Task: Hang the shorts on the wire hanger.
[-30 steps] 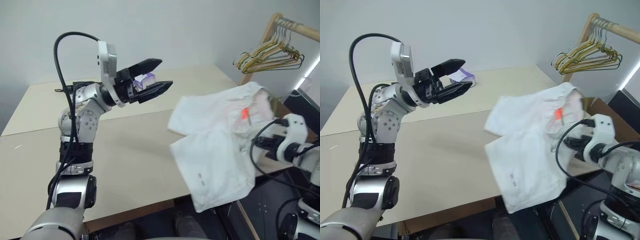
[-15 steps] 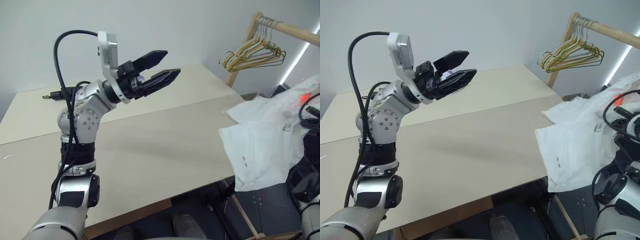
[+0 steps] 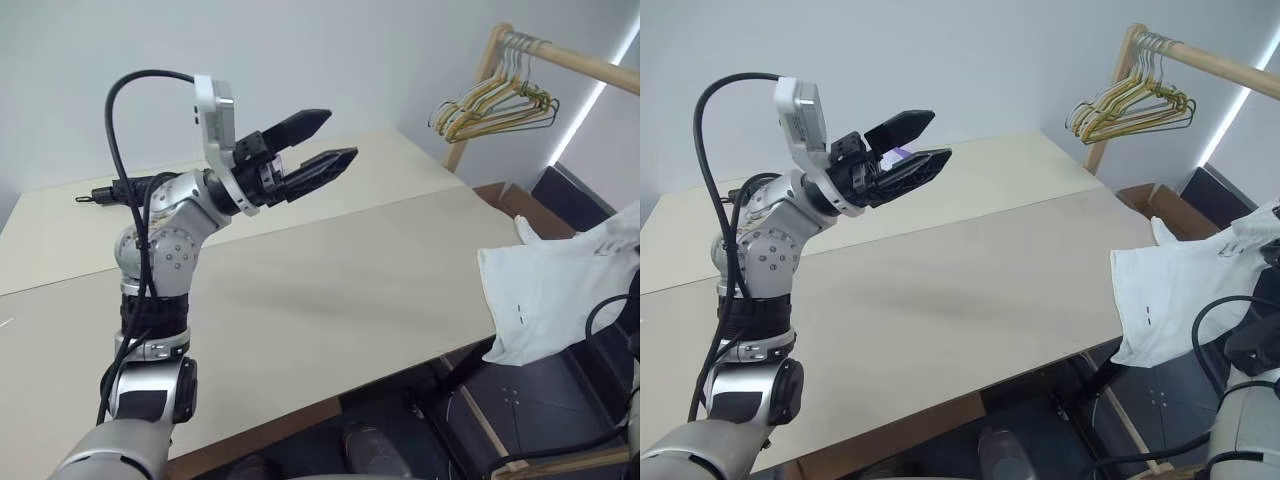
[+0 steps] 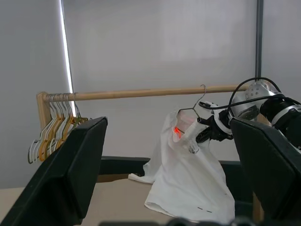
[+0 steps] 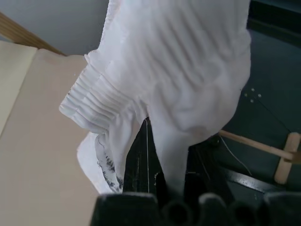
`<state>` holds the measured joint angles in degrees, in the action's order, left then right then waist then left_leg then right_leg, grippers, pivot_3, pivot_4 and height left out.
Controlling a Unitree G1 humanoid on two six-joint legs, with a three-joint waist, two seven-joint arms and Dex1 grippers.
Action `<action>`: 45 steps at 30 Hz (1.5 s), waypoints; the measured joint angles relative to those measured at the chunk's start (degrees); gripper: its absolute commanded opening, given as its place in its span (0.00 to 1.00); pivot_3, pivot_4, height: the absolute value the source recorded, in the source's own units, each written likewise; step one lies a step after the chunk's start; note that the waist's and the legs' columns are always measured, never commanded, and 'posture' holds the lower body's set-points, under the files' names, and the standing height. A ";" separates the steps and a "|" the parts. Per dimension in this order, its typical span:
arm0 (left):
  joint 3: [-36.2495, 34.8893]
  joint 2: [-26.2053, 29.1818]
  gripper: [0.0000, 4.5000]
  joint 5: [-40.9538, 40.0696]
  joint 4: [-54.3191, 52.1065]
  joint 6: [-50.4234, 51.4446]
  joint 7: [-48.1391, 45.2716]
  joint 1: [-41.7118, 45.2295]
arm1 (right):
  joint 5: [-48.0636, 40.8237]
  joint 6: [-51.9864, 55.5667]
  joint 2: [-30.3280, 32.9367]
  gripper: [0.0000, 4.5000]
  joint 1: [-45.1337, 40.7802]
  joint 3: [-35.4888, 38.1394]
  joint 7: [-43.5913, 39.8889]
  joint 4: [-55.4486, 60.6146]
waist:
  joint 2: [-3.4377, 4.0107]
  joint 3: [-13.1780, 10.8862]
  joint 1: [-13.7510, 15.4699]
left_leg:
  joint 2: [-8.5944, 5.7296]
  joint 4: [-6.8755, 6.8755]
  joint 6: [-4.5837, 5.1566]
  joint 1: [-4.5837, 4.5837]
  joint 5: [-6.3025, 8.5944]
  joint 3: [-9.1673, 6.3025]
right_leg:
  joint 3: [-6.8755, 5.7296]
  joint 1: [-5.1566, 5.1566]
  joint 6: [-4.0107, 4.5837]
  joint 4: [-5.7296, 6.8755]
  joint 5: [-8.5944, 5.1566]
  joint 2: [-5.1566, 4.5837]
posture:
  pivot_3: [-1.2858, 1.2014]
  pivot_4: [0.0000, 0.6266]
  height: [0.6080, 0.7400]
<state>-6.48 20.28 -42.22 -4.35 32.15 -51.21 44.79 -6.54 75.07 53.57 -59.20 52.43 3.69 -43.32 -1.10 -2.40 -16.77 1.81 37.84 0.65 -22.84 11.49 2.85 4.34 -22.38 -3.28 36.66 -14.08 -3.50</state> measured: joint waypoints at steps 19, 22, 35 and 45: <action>0.73 0.69 1.00 0.41 -0.40 -1.58 -0.15 -0.18 | 0.89 -11.98 -7.61 0.99 18.42 -11.47 1.45 28.16 | -0.01 -0.02 -0.09 | -0.02 -0.13 0.00 0.45 0.02 0.04 | 0.58 0.16 -0.18 -0.01 0.04 0.04 | 0.42 0.00 1.00; 0.75 0.69 1.00 0.58 -0.56 -2.11 0.02 -0.46 | 2.70 -20.71 -11.75 0.99 22.89 -13.55 3.62 36.43 | -0.01 -0.02 -0.20 | -0.02 -0.15 0.00 0.50 0.03 0.08 | 0.66 0.16 -0.22 0.00 0.05 0.05 | 0.42 0.00 1.00; 0.76 2.08 1.00 0.64 -2.57 -2.15 0.49 -2.07 | 3.30 -31.60 -18.21 0.99 27.60 -15.33 6.56 44.63 | -0.11 -0.09 0.06 | -0.02 -0.15 0.03 0.47 0.04 0.11 | 0.74 0.16 -0.12 -0.05 0.00 0.06 | 0.43 0.00 1.00; 0.99 3.77 1.00 0.65 -3.66 -2.19 -1.66 -2.70 | 2.21 -21.85 -18.49 0.99 30.59 -13.47 5.69 44.75 | -0.15 -0.11 0.16 | -0.02 -0.17 0.03 0.48 0.05 0.12 | 0.76 0.16 -0.04 -0.08 -0.04 0.06 | 0.43 0.00 1.00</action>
<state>-5.49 24.04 -41.57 -8.01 29.96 -52.87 42.09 -4.32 53.22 35.08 -28.61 38.97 9.38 1.42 -1.26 -2.51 -16.62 1.80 37.68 0.68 -22.37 11.54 2.97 5.10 -22.23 -3.32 36.58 -14.12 -3.44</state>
